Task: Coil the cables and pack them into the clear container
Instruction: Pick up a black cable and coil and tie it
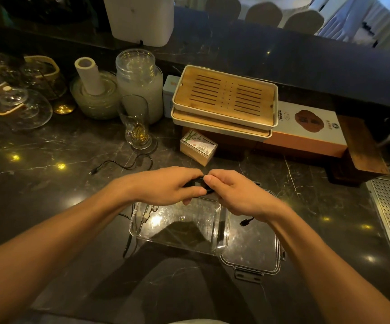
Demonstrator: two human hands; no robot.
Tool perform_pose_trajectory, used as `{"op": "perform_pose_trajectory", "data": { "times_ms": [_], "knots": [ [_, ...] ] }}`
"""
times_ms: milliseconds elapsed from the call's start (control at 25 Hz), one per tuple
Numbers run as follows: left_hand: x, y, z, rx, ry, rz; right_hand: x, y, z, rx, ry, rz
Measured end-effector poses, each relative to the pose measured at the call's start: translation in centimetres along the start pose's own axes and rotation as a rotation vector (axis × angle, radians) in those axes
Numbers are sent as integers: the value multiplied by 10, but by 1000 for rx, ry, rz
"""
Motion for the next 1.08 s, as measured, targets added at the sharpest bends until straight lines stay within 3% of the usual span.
{"op": "perform_pose_trajectory", "data": {
  "times_ms": [200,400,520,760,920,1080],
  "knots": [
    [-3,-12,-6,68,31,-161,9,-1,-4,-22,-35,-171],
    [-5,-25,-8,-15,32,198,18,1,-5,-29,-33,-334],
    [-8,-30,-11,-68,71,277,21,-2,-6,-34,-45,-414],
    [-8,-32,-13,115,76,373,17,12,-8,23,-44,-376],
    [-11,-26,-11,143,78,382,20,18,-3,97,-50,-190],
    [-13,-21,-12,121,75,572,25,24,6,40,0,-322]
  ]
}}
Point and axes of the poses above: each hand's wrist, its own z-axis away from the middle knuckle, its own y-axis out of the back of the hand, x = y × z, the point moved 1 cm from there along -z, towards the middle knuckle, and after that the axes turned 11 degrees about y, right-handed, at the moved point
